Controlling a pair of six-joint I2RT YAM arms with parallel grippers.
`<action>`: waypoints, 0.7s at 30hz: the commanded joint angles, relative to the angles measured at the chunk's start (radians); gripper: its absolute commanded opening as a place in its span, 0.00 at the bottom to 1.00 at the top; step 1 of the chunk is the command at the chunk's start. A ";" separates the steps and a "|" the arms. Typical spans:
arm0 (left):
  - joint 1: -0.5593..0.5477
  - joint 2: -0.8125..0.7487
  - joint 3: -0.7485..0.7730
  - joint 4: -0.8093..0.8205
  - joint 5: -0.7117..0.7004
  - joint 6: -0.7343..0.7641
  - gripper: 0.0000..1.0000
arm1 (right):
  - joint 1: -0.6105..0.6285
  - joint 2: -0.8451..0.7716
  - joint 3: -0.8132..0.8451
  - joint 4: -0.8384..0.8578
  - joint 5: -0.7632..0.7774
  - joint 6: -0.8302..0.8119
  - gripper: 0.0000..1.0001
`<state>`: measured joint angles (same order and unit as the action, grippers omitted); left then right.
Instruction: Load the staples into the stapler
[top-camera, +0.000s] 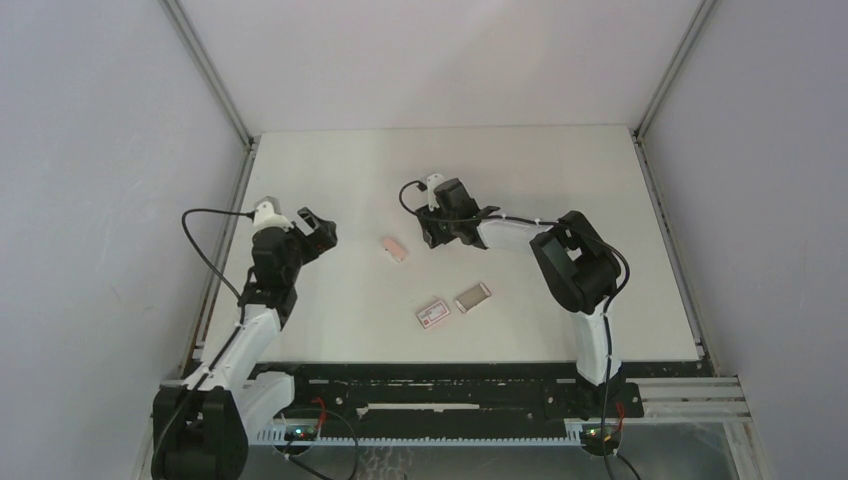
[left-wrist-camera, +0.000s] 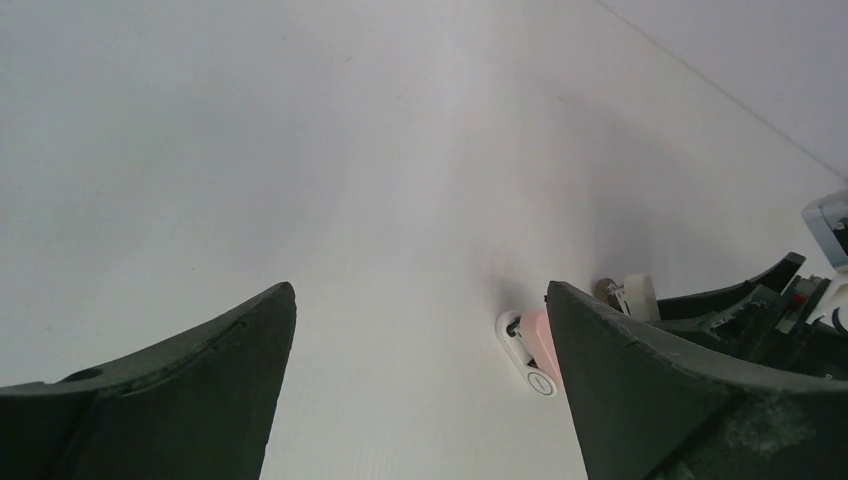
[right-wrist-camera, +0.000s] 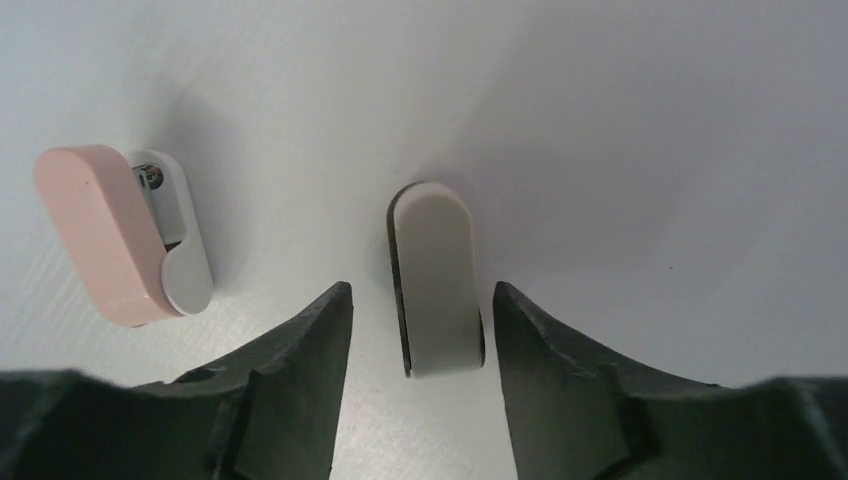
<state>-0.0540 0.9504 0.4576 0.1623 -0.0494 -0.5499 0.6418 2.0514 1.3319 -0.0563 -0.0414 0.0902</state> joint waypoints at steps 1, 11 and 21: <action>0.030 0.015 -0.030 0.091 0.018 0.033 0.98 | -0.015 -0.023 0.031 0.038 -0.023 0.005 0.56; 0.258 -0.062 -0.117 0.153 -0.027 -0.003 1.00 | -0.162 -0.318 -0.193 0.078 -0.114 0.091 0.86; 0.317 -0.194 -0.274 0.295 -0.261 0.227 1.00 | -0.571 -0.936 -0.771 0.371 -0.070 0.204 0.90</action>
<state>0.2611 0.7609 0.2447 0.3115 -0.2352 -0.4568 0.1658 1.2968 0.7464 0.1410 -0.1661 0.2363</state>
